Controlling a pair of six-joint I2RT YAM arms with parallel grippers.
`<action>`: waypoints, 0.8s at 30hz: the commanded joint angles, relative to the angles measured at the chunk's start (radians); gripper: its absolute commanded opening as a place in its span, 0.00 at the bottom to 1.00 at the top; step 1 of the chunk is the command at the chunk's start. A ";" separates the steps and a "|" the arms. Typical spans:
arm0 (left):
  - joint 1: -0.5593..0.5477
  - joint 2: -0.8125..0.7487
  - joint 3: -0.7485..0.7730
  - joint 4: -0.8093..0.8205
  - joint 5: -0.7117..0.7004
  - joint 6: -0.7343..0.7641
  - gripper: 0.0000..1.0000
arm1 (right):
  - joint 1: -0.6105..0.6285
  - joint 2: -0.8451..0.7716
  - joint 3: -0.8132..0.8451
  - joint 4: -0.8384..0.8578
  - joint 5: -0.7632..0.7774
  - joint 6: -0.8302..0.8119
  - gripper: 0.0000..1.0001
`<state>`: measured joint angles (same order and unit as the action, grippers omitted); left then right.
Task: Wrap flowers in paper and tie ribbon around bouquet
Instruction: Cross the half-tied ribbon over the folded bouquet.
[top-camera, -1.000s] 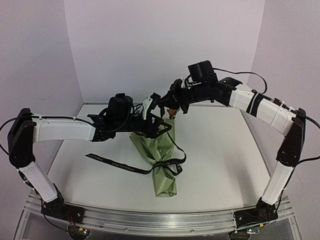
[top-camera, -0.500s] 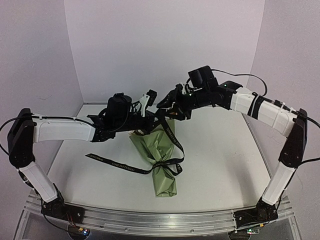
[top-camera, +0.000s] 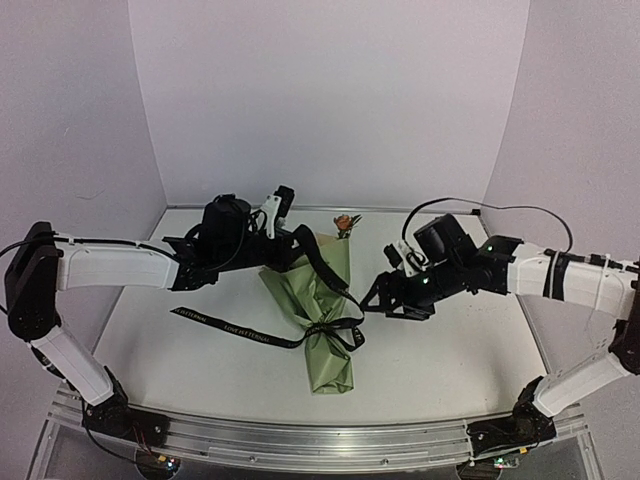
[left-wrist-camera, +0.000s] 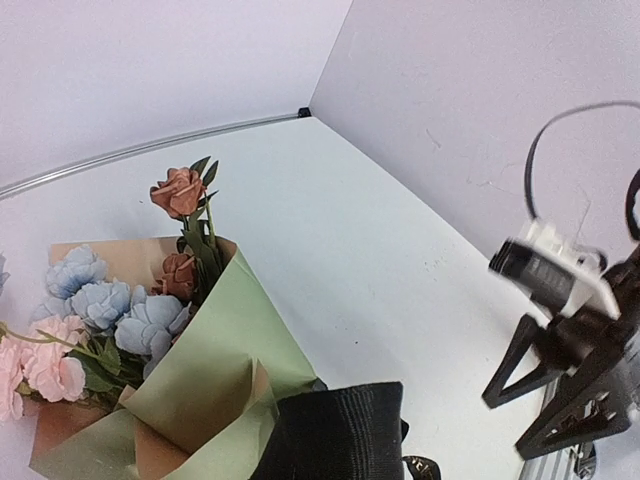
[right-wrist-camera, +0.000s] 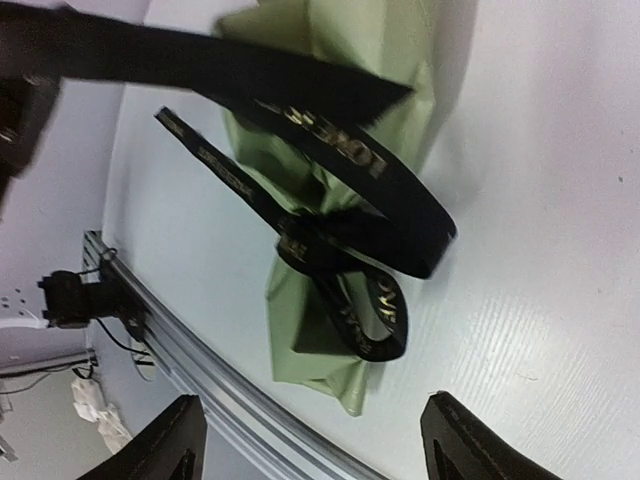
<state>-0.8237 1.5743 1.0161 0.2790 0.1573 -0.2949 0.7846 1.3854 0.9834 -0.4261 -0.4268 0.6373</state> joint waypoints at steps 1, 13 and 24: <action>0.015 -0.054 0.000 -0.010 -0.016 -0.048 0.00 | 0.040 0.016 -0.087 0.142 0.053 -0.061 0.67; 0.021 -0.067 0.006 -0.049 -0.030 -0.052 0.00 | 0.074 0.171 -0.120 0.299 0.120 0.008 0.47; 0.026 -0.079 -0.003 -0.064 -0.029 -0.054 0.00 | 0.090 0.199 -0.132 0.309 0.125 0.056 0.21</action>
<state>-0.8052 1.5397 1.0161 0.2134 0.1429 -0.3416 0.8598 1.5643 0.8482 -0.1495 -0.3170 0.6667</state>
